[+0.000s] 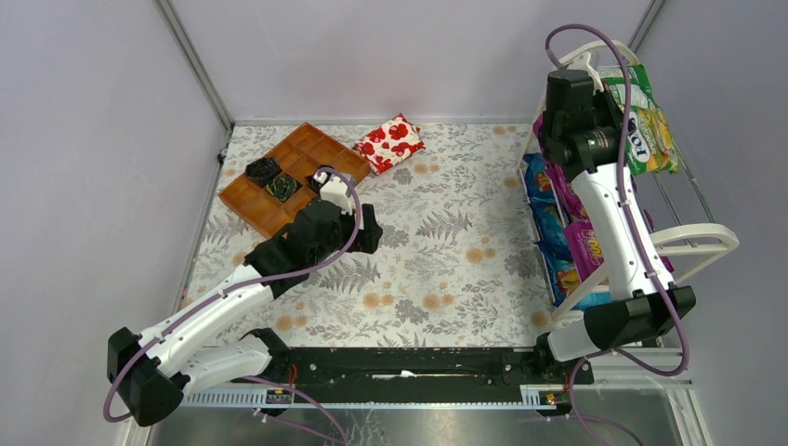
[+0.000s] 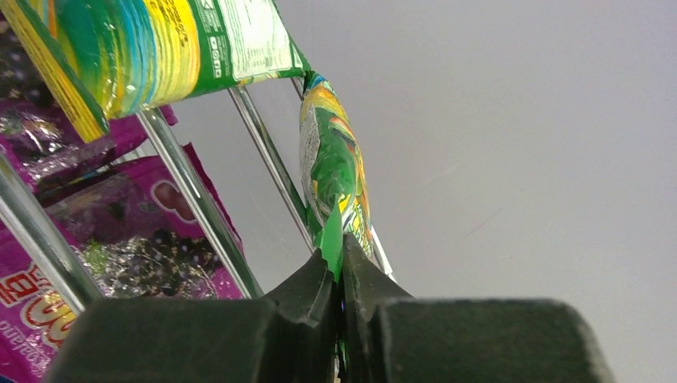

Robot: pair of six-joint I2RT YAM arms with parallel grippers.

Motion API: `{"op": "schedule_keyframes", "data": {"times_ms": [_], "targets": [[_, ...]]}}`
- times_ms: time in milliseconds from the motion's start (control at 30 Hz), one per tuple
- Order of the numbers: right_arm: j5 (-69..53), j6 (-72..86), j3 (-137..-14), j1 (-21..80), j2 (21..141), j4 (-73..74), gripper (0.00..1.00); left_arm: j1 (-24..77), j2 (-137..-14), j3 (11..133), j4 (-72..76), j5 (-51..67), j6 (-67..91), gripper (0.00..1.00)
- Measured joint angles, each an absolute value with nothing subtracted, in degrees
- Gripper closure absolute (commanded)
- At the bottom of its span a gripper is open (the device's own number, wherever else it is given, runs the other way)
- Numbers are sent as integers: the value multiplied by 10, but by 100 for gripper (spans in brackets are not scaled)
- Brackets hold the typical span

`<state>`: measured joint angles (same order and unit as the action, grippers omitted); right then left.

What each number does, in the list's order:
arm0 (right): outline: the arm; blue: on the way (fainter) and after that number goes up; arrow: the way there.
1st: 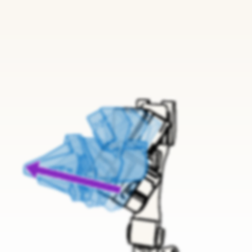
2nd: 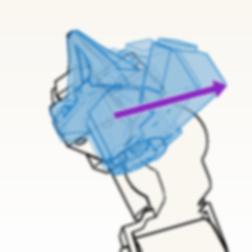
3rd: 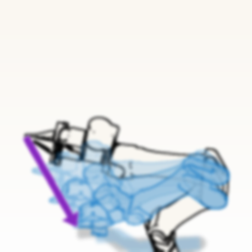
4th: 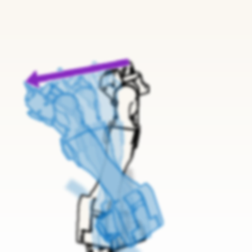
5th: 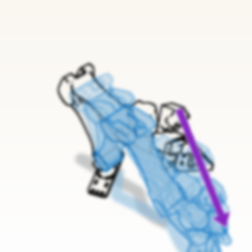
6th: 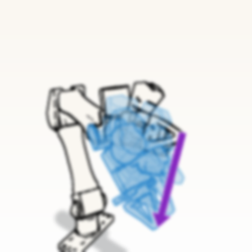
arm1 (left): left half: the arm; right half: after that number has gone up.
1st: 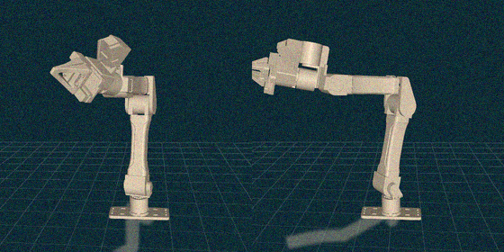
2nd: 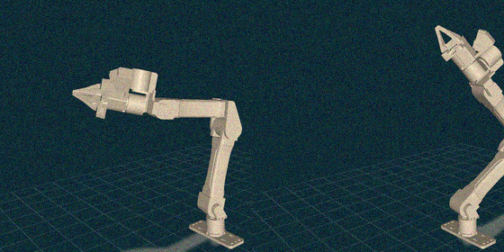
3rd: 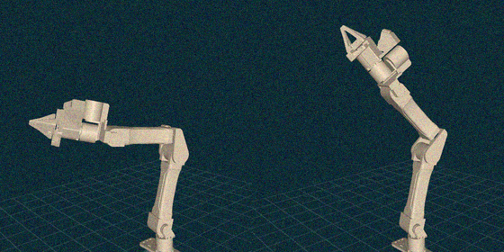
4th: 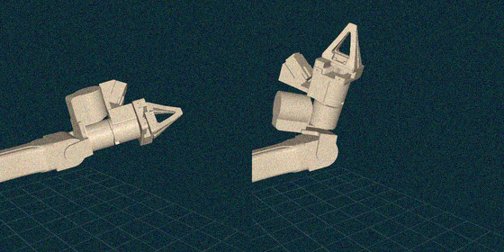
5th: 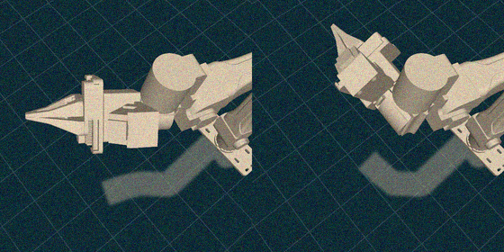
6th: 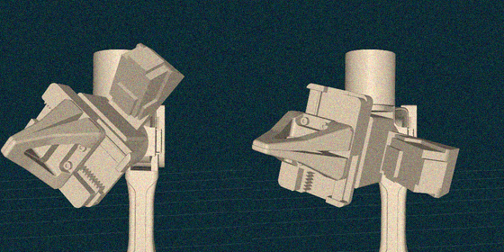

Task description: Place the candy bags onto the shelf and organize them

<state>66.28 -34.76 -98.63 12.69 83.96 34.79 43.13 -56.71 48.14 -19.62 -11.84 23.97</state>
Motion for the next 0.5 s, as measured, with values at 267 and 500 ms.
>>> {"op": "schedule_keyframes", "data": {"times_ms": [267, 500], "targets": [[638, -300, -1065, 126, 901, 403, 57, 432, -567, 481, -196, -119, 240, 10], [549, -224, -1168, 129, 940, 479, 28, 432, -567, 481, -196, -119, 240, 10]]}}
